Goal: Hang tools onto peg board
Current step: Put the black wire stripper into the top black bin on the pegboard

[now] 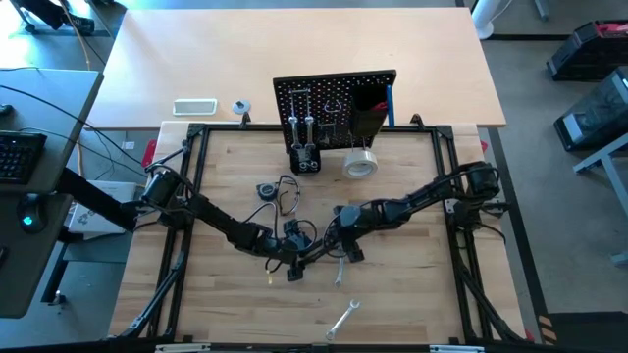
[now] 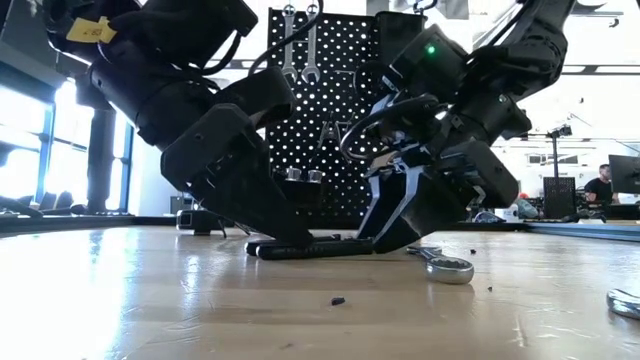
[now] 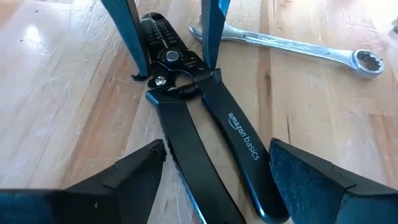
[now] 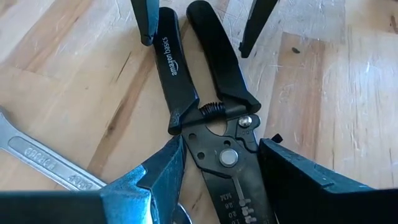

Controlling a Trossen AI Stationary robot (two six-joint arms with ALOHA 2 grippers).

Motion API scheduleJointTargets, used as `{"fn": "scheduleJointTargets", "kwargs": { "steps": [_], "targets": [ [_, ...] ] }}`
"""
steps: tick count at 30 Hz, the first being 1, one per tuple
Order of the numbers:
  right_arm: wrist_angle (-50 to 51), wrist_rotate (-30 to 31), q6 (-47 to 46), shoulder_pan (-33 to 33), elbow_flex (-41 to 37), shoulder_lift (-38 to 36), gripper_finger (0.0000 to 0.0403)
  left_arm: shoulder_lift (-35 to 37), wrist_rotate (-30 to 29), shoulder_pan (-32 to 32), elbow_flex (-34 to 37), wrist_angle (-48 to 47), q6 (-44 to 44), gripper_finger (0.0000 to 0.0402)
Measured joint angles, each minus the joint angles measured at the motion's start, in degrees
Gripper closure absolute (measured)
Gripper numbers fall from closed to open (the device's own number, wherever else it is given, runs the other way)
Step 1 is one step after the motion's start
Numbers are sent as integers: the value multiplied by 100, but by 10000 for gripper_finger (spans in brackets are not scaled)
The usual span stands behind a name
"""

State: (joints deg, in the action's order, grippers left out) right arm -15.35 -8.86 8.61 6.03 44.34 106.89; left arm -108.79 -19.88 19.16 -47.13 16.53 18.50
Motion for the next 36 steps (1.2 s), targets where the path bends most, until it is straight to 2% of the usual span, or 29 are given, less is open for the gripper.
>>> {"fn": "scheduleJointTargets", "kwargs": {
  "steps": [12, 25, 36],
  "targets": [
    [209, 512, -334, 178, -2, -7, 203, -4, -155, -98, 11, -11, -214, 121],
    [220, 634, -1213, 240, -7, -24, 203, -4, -217, -221, 9, -109, -521, 121],
    [667, 890, -1488, 451, -46, -461, 203, 9, -344, -244, 29, -87, -792, 121]
  ]
}}
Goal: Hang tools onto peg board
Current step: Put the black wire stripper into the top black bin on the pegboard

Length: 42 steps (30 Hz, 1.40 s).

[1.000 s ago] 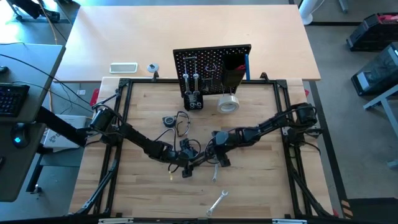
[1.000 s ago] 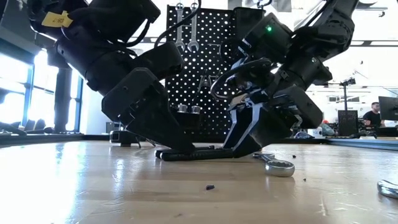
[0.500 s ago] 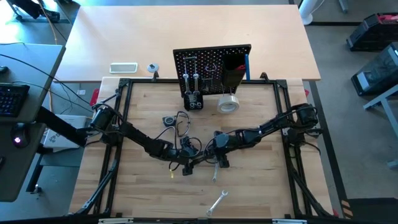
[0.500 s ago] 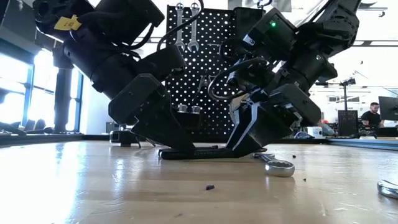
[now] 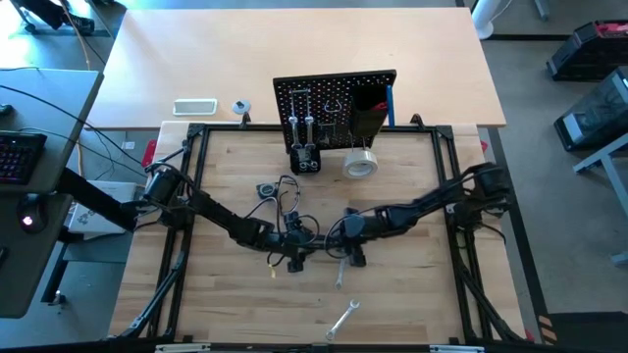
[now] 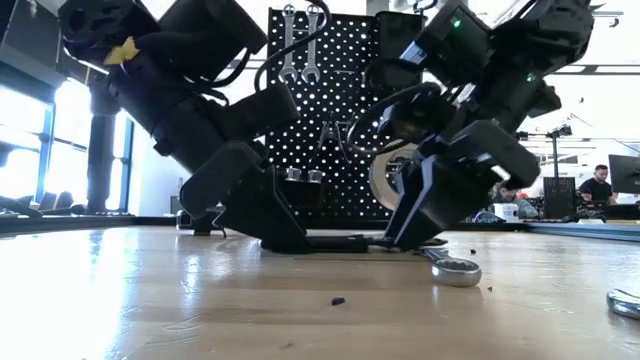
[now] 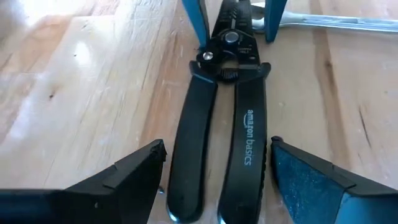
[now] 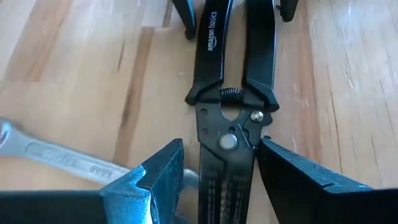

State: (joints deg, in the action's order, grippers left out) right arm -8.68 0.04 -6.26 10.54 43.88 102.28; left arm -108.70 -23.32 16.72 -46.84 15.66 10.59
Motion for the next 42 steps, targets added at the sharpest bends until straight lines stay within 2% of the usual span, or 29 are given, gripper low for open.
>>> {"fn": "scheduleJointTargets", "kwargs": {
  "steps": [7, 14, 22, 26, 35, 39, 42],
  "targets": [
    [428, 104, -84, 91, 0, -348, 203, 218, 180, 6, 8, -66, -48, 121],
    [402, 120, 67, 132, 11, -378, 203, 448, 285, 8, 4, -350, -43, 121],
    [-245, 289, 376, 130, 24, -353, 197, 428, 488, -77, -3, -389, -236, 121],
    [-238, 489, 455, 126, 26, -208, 184, 426, 865, -260, -5, -371, -275, 121],
    [-373, 515, 203, 97, 46, 346, 164, 152, 1641, -577, -14, -192, -276, 121],
    [-374, 610, 48, 95, 48, 451, 165, -16, 1662, -604, -29, -24, -194, 122],
    [-383, 648, 31, 94, 52, 459, 182, -30, 1656, -603, -26, 110, -190, 128]
  ]
}}
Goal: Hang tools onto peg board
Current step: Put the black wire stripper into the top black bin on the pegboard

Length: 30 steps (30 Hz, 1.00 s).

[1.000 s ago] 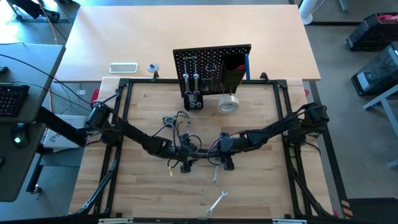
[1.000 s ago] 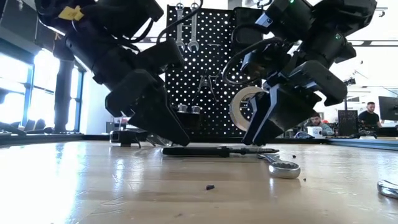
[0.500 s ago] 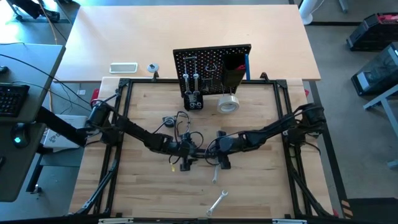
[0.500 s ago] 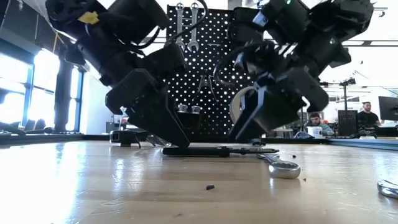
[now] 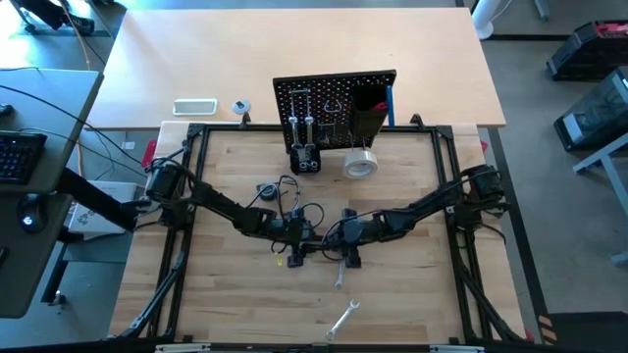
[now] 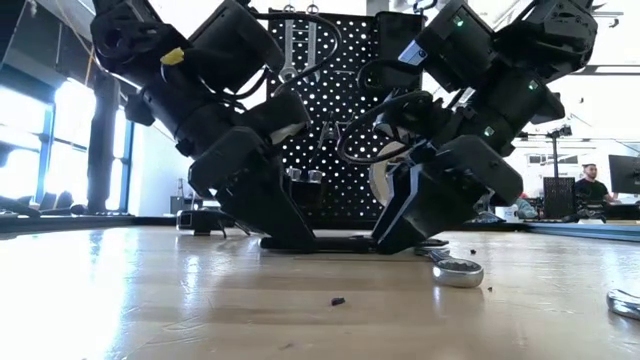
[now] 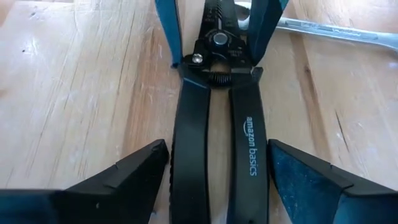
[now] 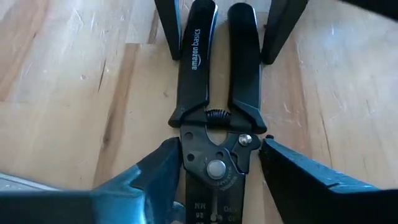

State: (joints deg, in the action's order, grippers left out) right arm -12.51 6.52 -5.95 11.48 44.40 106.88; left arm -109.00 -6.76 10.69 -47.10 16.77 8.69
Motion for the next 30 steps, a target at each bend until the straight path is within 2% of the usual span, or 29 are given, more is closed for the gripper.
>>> {"fn": "scheduleJointTargets", "kwargs": {
  "steps": [7, 10, 21, 30],
  "targets": [
    [62, 153, 38, -7, -11, 11, 293, 27, -19, 1, 14, 123, -115, 183],
    [58, 170, 37, 26, -11, 12, 296, 31, -15, -19, 12, 79, -109, 195],
    [121, 603, 81, 290, -37, -319, 296, 27, -14, -12, 3, 88, -179, 186],
    [119, 906, 392, 487, -42, -673, 361, 25, -81, -10, 3, 99, -282, 187]
  ]
}}
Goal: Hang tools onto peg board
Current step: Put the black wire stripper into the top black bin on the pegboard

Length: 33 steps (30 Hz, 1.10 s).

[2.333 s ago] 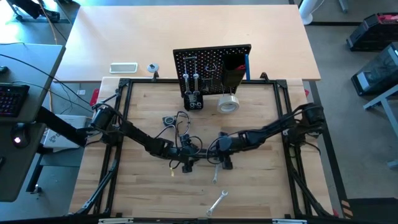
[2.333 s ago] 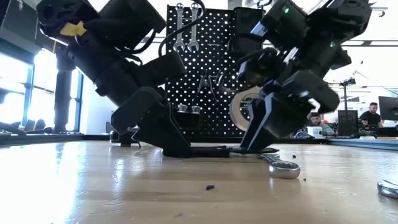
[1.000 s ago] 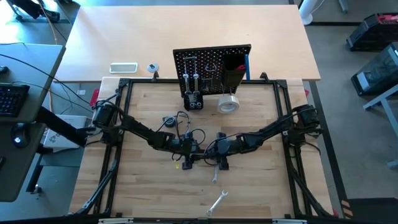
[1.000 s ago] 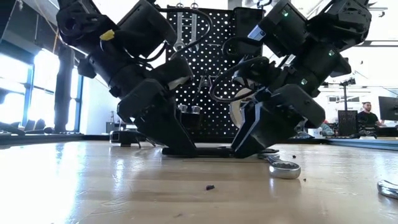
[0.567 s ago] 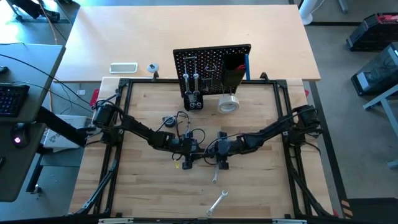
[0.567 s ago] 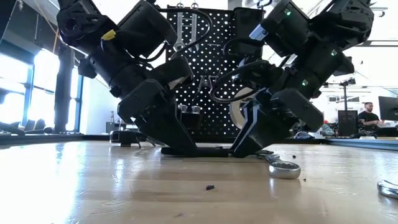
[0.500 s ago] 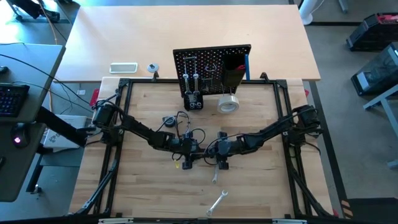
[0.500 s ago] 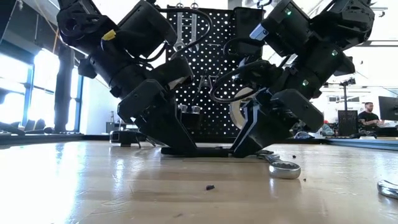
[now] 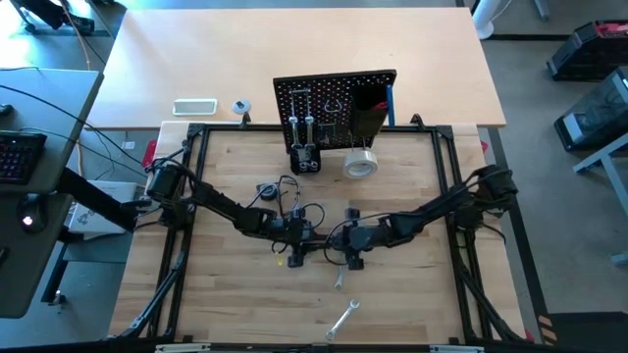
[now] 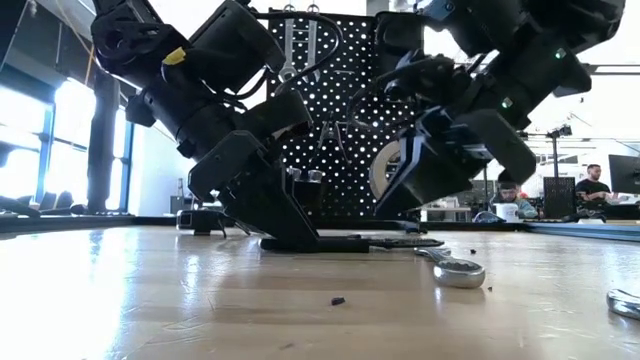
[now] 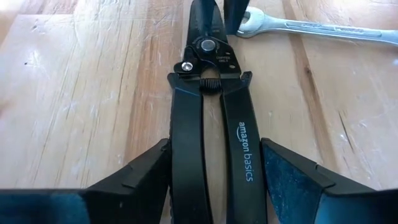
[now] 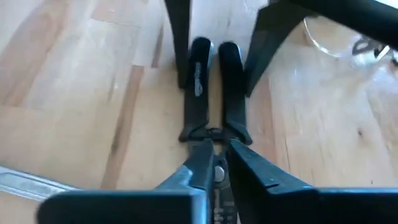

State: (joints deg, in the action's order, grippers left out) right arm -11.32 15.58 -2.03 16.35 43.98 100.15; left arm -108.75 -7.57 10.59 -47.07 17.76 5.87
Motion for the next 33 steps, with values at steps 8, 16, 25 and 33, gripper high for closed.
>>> {"fn": "scheduleJointTargets", "kwargs": {
  "steps": [8, 16, 25, 33],
  "targets": [
    [199, -40, 79, 16, 9, -21, 387, 0, -181, 48, 0, 7, -13, 191],
    [728, 227, -165, 16, 11, -429, 301, -11, -444, 185, -162, -88, -333, 196],
    [1852, 500, -749, 25, 16, -1736, 274, -11, -643, 259, -736, -904, -663, 197],
    [2577, 252, -1366, 126, 20, -2382, 273, -4, -1054, 477, -1303, -1667, -997, 197]
  ]
}}
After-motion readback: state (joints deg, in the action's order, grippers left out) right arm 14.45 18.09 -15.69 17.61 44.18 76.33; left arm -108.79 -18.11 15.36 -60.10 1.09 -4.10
